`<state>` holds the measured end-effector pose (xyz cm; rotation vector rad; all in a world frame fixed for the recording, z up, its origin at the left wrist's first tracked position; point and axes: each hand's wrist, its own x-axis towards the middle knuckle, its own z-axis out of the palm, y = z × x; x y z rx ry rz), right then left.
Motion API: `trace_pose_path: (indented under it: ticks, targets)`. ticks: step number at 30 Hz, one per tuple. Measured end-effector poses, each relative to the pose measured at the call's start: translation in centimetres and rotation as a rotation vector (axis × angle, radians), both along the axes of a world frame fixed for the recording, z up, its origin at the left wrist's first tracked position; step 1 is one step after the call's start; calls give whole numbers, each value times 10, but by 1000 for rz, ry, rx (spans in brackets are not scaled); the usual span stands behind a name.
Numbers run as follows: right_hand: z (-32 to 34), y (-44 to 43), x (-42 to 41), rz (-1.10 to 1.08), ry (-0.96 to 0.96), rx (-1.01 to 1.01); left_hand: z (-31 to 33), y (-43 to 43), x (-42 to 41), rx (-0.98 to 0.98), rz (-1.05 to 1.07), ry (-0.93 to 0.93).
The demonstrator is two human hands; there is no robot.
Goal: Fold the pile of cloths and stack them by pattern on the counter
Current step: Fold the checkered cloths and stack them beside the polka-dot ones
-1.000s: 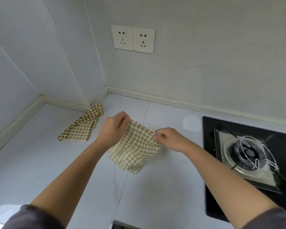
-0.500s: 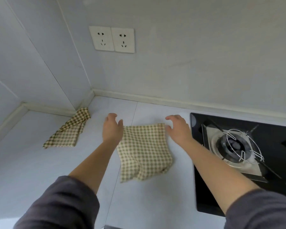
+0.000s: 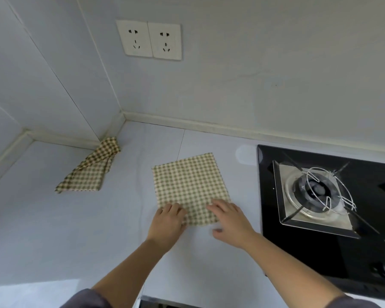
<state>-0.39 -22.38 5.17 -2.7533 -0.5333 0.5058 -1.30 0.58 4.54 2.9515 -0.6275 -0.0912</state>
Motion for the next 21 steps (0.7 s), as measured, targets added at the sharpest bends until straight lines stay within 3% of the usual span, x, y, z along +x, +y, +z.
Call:
trace_pose_path:
  ticks: [6, 13, 16, 21]
  targets:
    - [-10, 5, 1, -68, -285, -53, -1, 8, 4, -82, 47, -37]
    - [-8, -6, 9, -70, -394, -62, -13, 35, -2, -271, 99, -33]
    - [-17, -15, 9, -125, -327, 121, -13, 38, -1, -435, 237, 46]
    - [-12, -20, 2, -536, 51, 488, 1, 33, -1, -726, 500, 200]
